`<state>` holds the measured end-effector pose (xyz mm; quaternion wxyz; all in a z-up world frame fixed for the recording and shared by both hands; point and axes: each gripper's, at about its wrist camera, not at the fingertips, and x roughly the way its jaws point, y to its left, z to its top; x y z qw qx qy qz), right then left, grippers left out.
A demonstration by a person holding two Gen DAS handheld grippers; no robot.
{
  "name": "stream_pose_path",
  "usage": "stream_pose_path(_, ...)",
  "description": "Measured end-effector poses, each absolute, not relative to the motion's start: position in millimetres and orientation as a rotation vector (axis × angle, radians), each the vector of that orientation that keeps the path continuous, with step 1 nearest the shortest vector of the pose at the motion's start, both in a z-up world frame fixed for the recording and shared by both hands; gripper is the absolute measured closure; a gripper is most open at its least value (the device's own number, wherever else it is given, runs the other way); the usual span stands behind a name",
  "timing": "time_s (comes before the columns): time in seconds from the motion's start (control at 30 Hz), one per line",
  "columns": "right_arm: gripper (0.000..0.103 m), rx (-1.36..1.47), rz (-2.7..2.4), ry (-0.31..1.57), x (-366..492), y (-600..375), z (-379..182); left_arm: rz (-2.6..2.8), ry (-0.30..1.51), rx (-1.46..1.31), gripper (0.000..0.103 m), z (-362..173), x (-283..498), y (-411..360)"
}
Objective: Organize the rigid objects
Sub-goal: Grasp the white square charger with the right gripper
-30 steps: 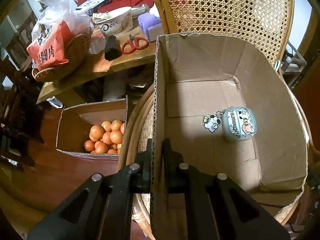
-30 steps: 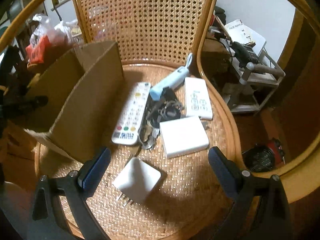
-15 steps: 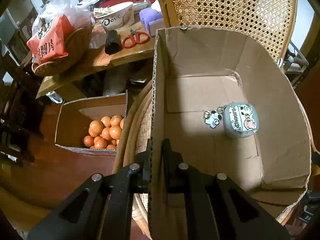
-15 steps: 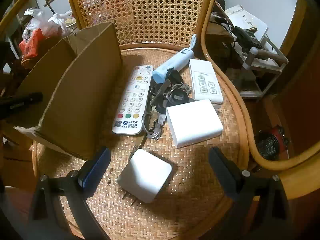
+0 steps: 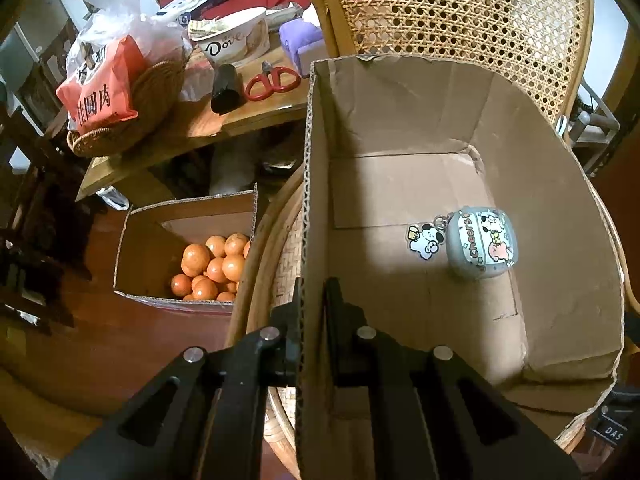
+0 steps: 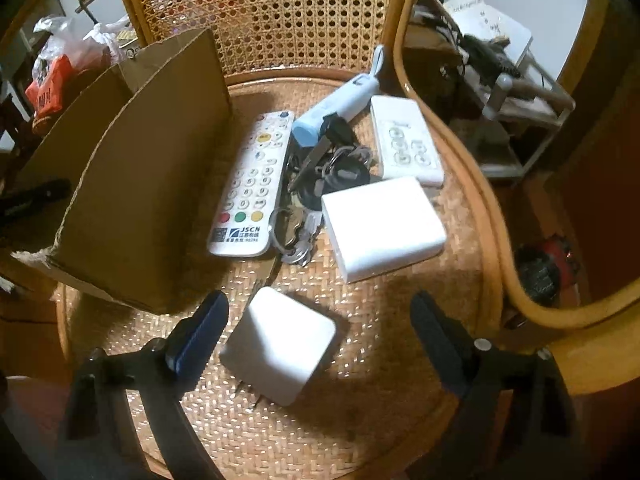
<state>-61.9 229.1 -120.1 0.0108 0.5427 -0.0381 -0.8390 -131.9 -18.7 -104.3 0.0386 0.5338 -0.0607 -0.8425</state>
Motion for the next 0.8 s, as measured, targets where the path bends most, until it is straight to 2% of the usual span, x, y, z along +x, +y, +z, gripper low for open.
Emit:
stream_pose_path(0.2, 0.008, 1.739, -2.61, -0.053, -61.7, 218.3, -125.4, -2.585, -0.193, 1.637, 0.096, -104.0, -131.4, -18.1)
stream_pose_path(0.27, 0.017, 1.773, -2.595, -0.017, -60.0, 214.7, -128.5, -2.585, -0.191, 1.637, 0.096, -104.4, -131.1, -17.5)
stream_pose_path(0.37, 0.037, 1.807, -2.573, 0.001, -55.5, 211.2, -131.3, -2.586, -0.188, 1.641, 0.096, -103.6, -131.1, -18.0)
stream_pose_path(0.4, 0.053, 1.788, -2.566, 0.007, -54.3, 209.1, -129.9, -2.589, -0.188, 1.641, 0.096, -103.3, -130.5, -18.2)
stream_pose_path(0.67, 0.055, 1.628, -2.625, 0.006, -45.9, 209.5, -110.4, -2.596, -0.19, 1.65, 0.096, -104.3, -130.1, -19.0)
stream_pose_path(0.8, 0.055, 1.431, -2.707, -0.152, -41.2, 221.7, -83.2, -2.598, -0.203, 1.643, 0.096, -103.6, -130.0, -18.5)
